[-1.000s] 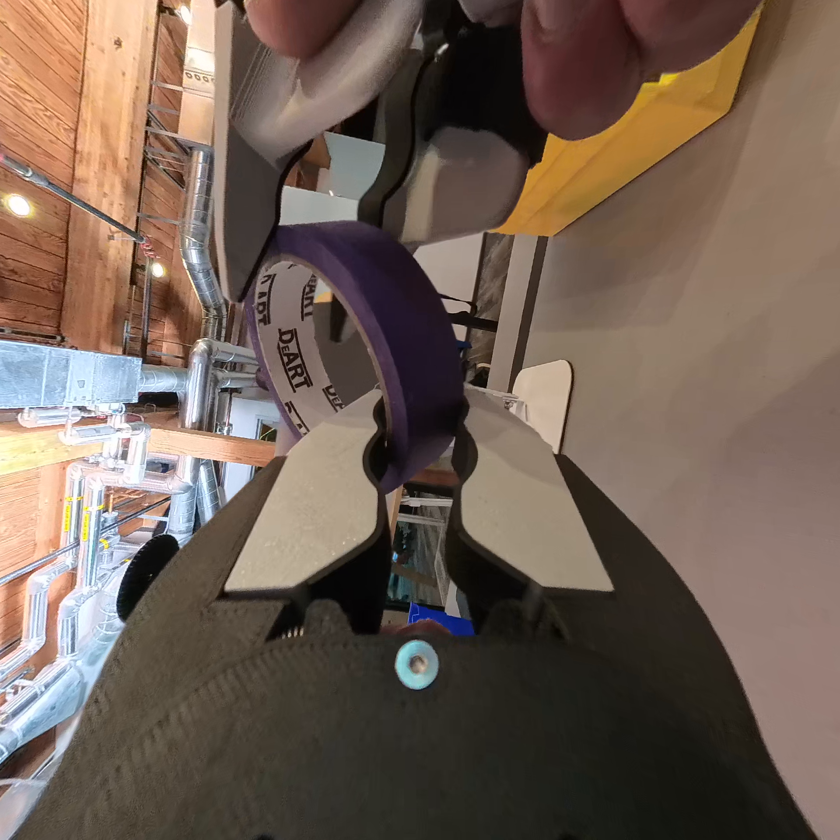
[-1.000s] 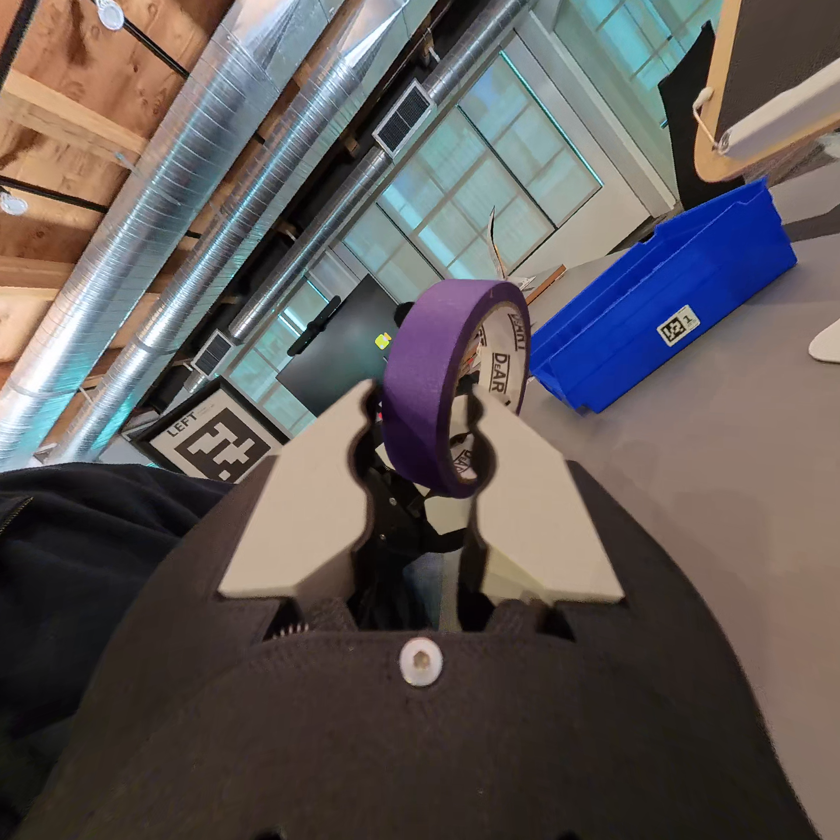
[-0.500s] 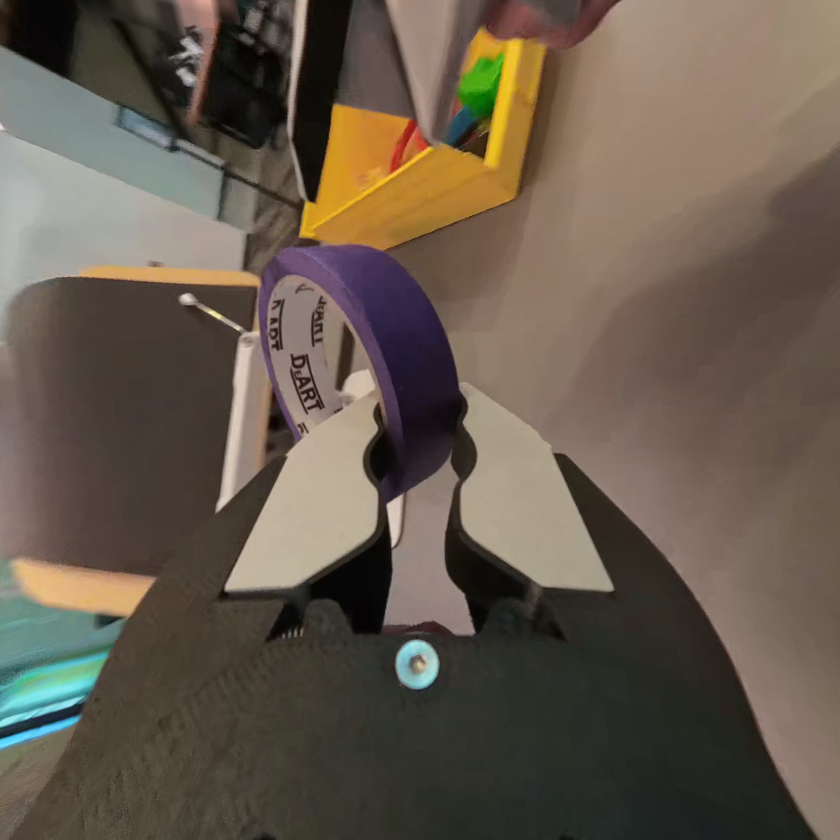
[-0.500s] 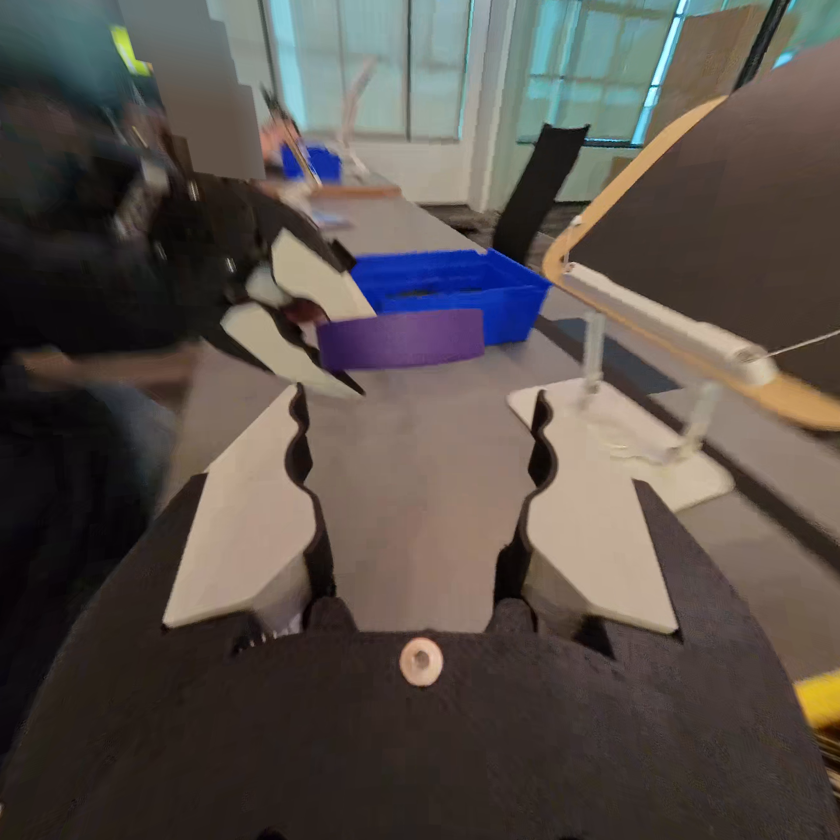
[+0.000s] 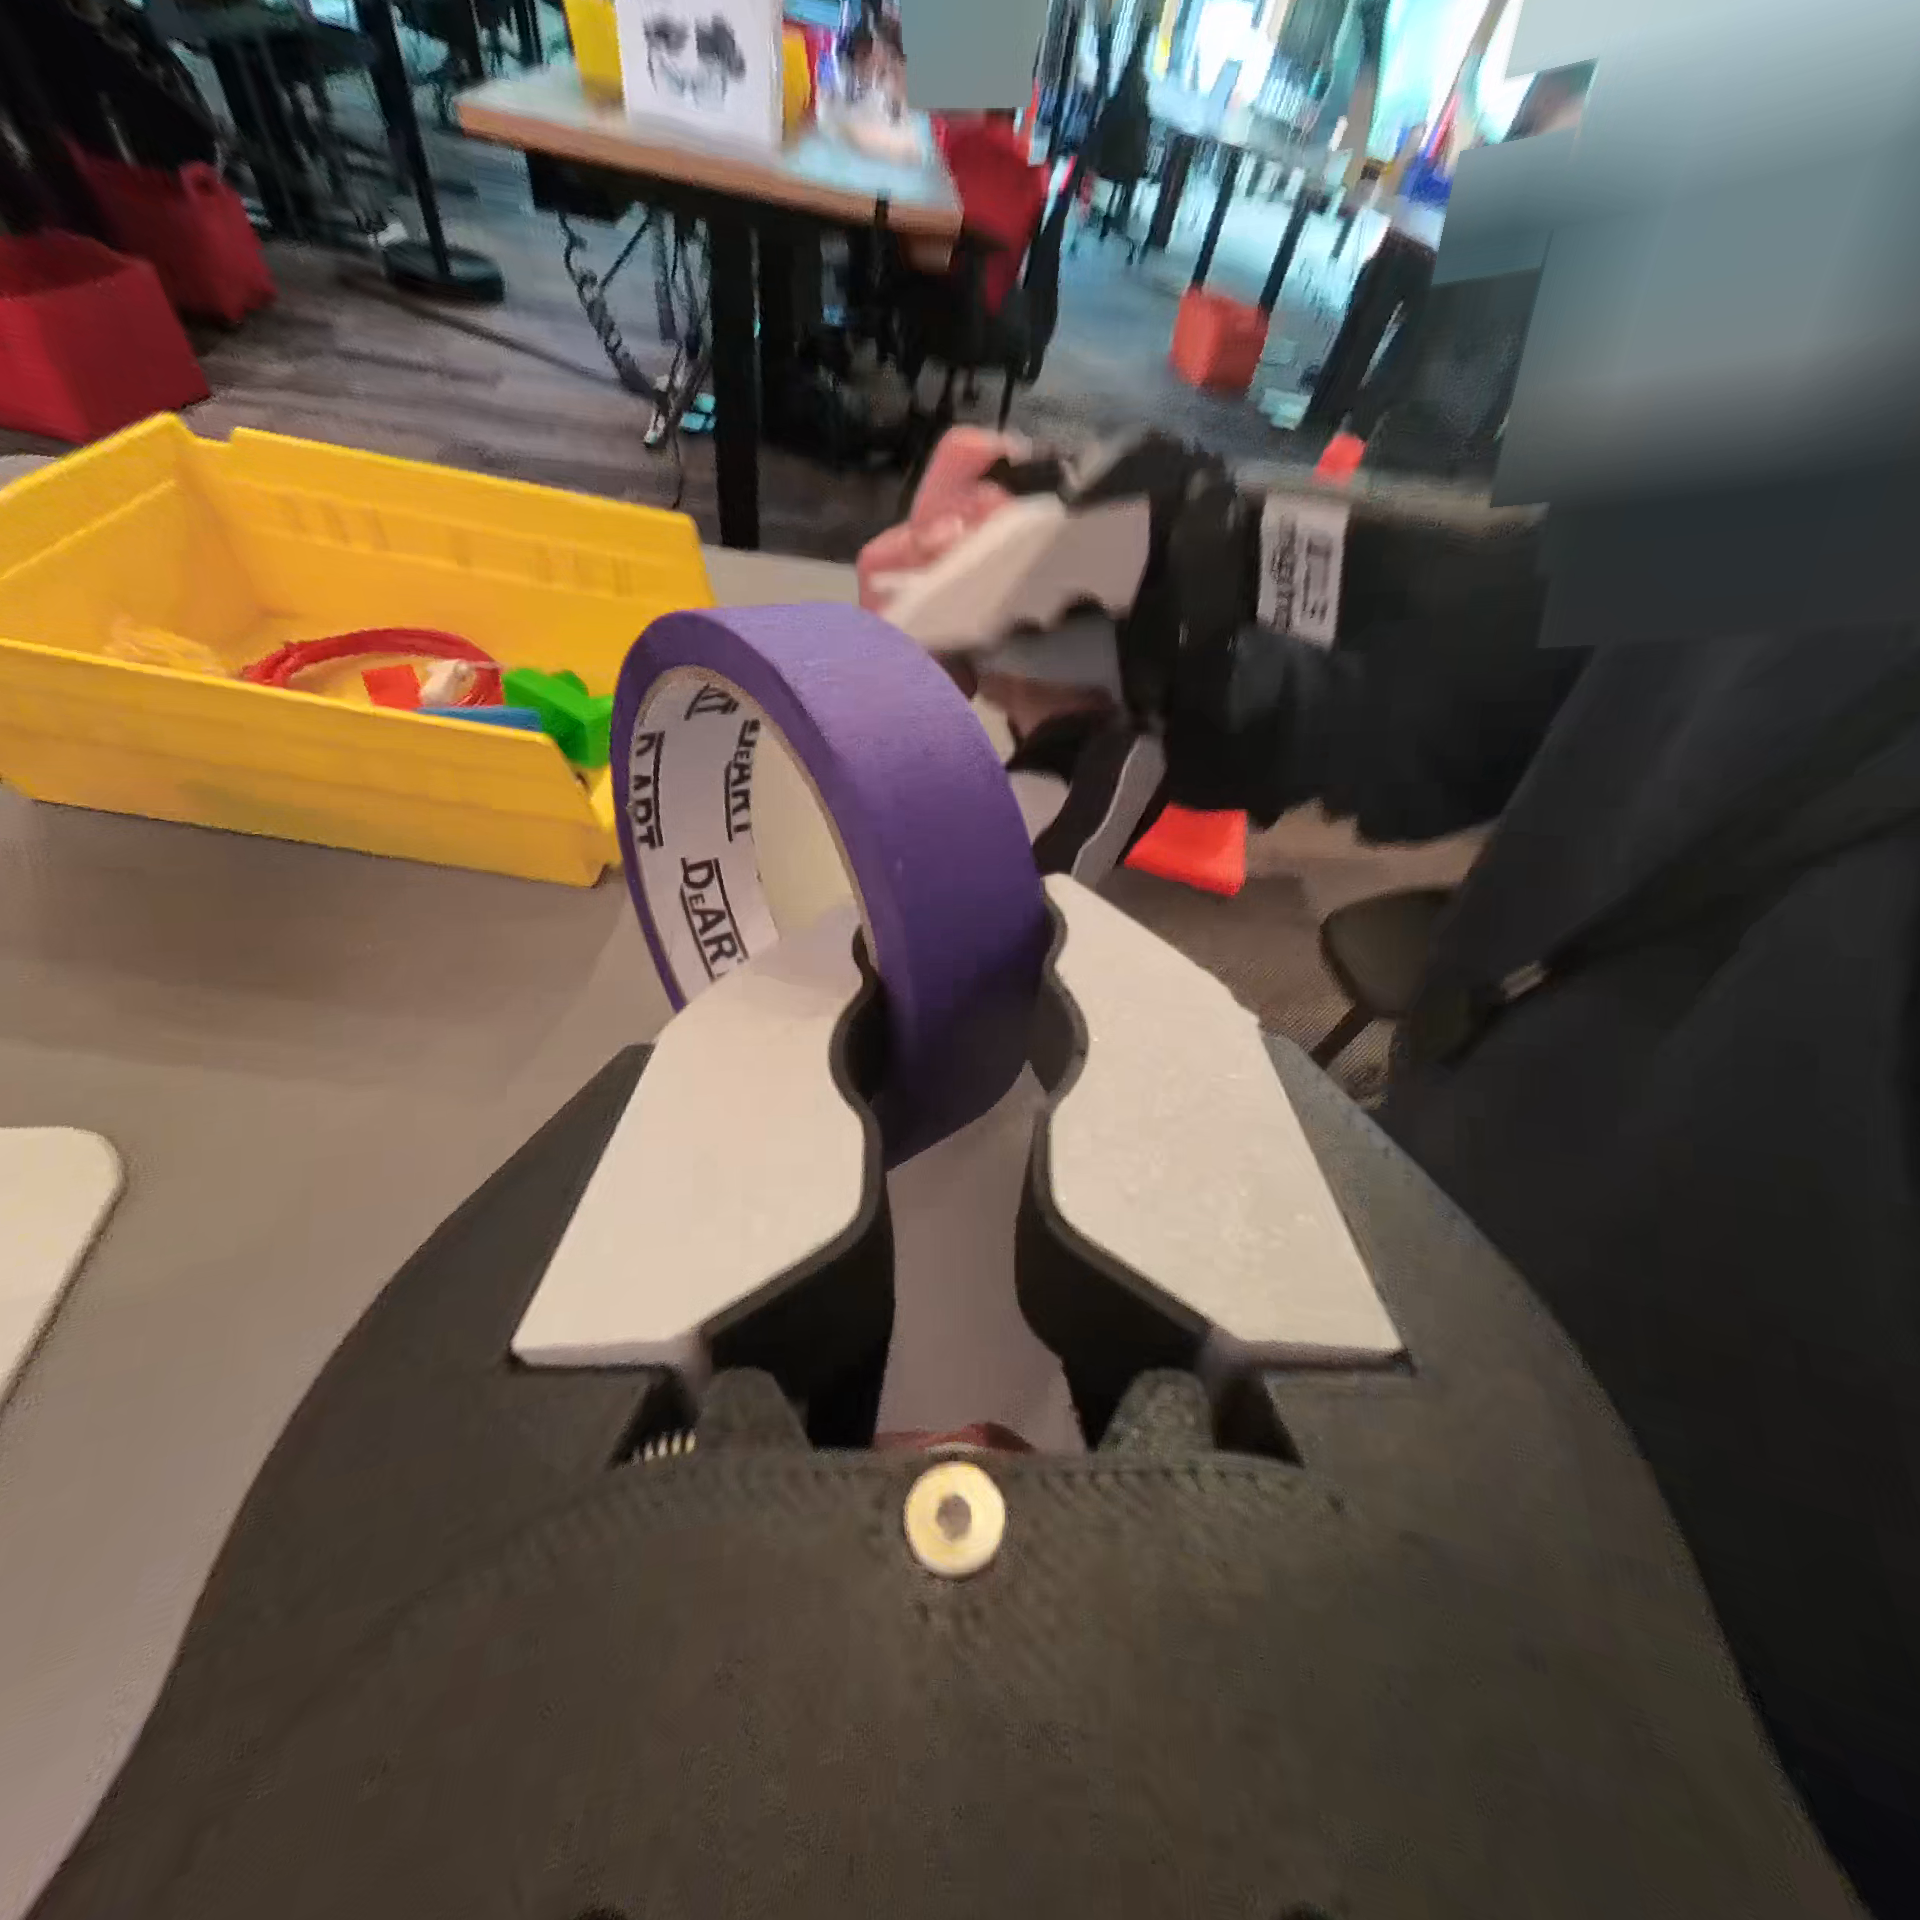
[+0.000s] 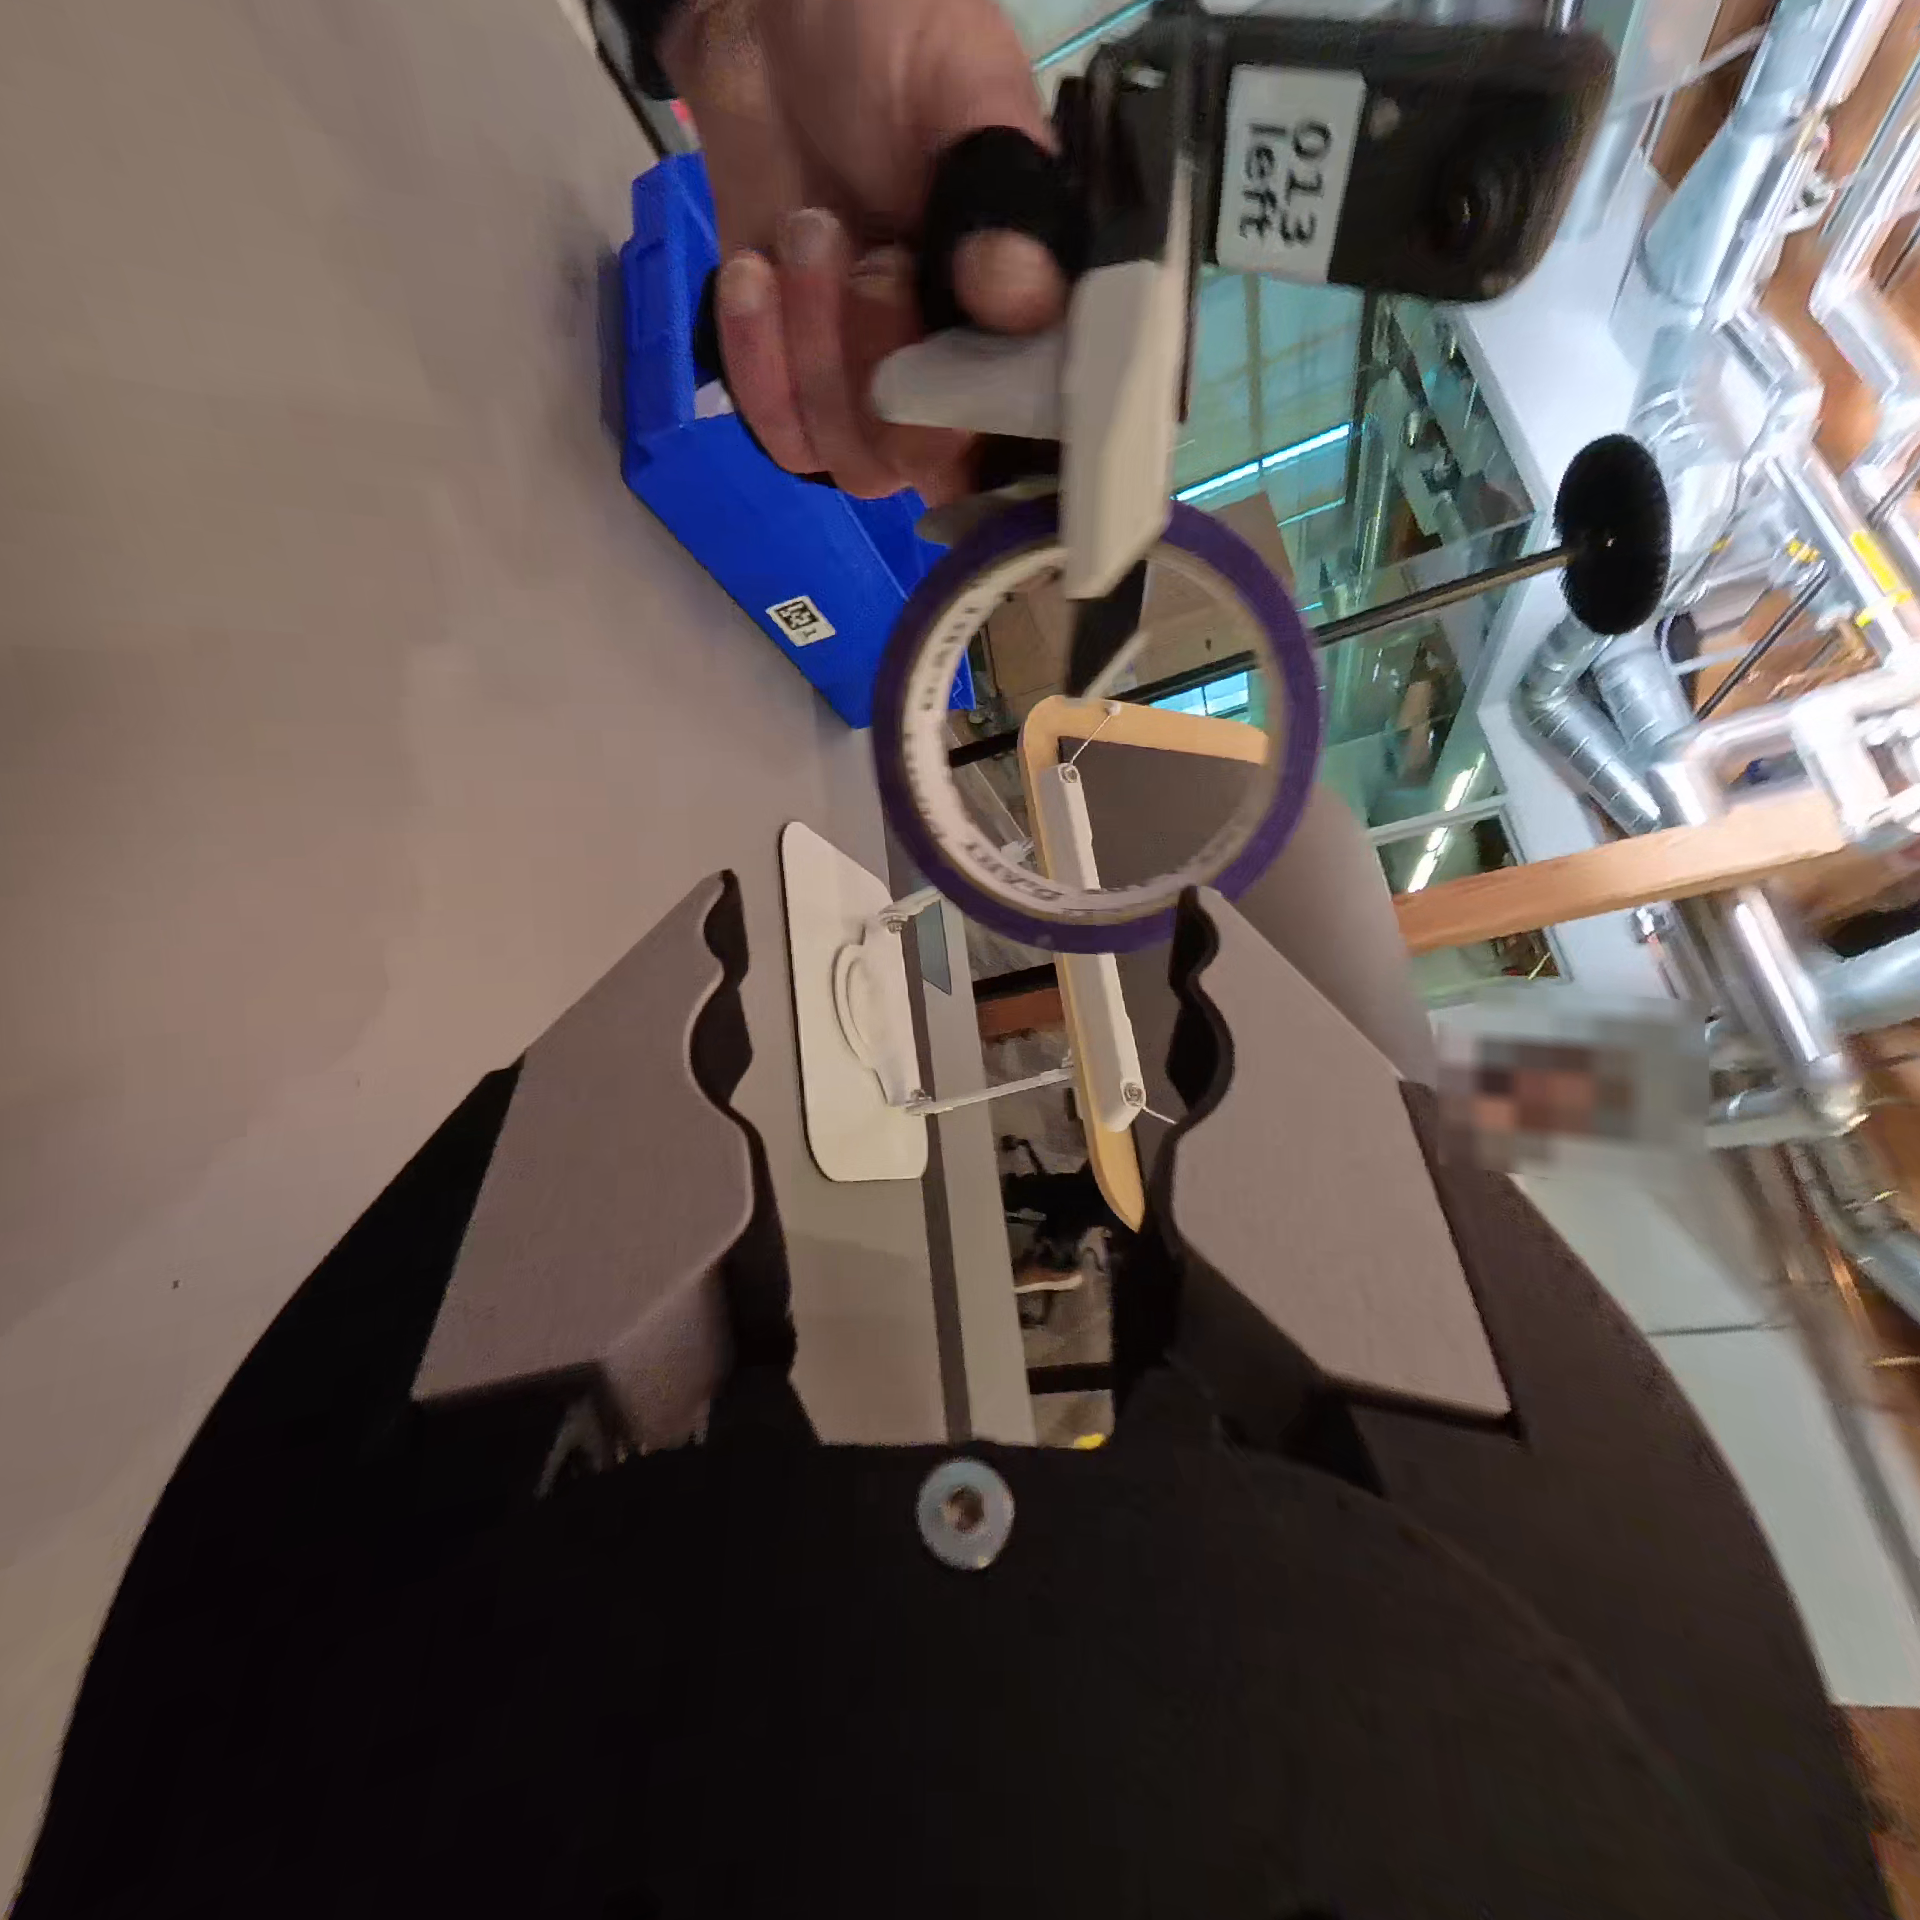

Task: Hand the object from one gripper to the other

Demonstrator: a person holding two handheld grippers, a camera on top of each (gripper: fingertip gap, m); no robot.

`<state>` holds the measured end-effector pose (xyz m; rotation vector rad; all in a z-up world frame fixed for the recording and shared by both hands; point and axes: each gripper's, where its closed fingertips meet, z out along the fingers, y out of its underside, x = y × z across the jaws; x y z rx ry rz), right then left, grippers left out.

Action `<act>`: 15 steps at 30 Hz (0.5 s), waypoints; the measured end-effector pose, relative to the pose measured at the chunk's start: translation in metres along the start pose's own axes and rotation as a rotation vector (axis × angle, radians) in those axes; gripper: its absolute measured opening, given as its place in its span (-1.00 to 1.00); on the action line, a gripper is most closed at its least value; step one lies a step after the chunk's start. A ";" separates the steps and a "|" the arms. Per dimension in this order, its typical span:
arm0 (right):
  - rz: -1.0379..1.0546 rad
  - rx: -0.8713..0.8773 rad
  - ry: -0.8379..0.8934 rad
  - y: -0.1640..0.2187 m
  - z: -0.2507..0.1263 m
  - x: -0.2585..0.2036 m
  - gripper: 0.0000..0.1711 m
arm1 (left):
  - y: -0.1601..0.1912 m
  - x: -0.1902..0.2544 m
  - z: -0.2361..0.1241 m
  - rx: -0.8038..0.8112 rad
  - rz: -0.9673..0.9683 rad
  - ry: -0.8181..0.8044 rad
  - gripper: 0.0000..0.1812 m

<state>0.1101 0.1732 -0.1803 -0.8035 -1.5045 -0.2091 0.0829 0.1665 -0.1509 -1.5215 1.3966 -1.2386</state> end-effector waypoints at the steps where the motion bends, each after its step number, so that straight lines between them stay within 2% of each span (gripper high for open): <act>1: -0.036 -0.021 -0.015 0.002 0.001 -0.007 -0.14 | -0.004 0.000 -0.002 0.046 -0.044 0.032 -0.74; 8: -0.226 -0.121 0.137 0.016 0.023 -0.004 -0.10 | -0.016 0.002 0.007 0.241 -0.284 0.142 -0.75; 13: -0.258 -0.127 0.221 0.024 0.032 0.004 -0.03 | -0.035 0.001 0.006 0.489 -0.404 0.115 -0.74; 15: -0.239 -0.121 0.248 0.023 0.032 0.009 -0.08 | -0.039 -0.001 0.007 0.559 -0.451 0.106 -0.74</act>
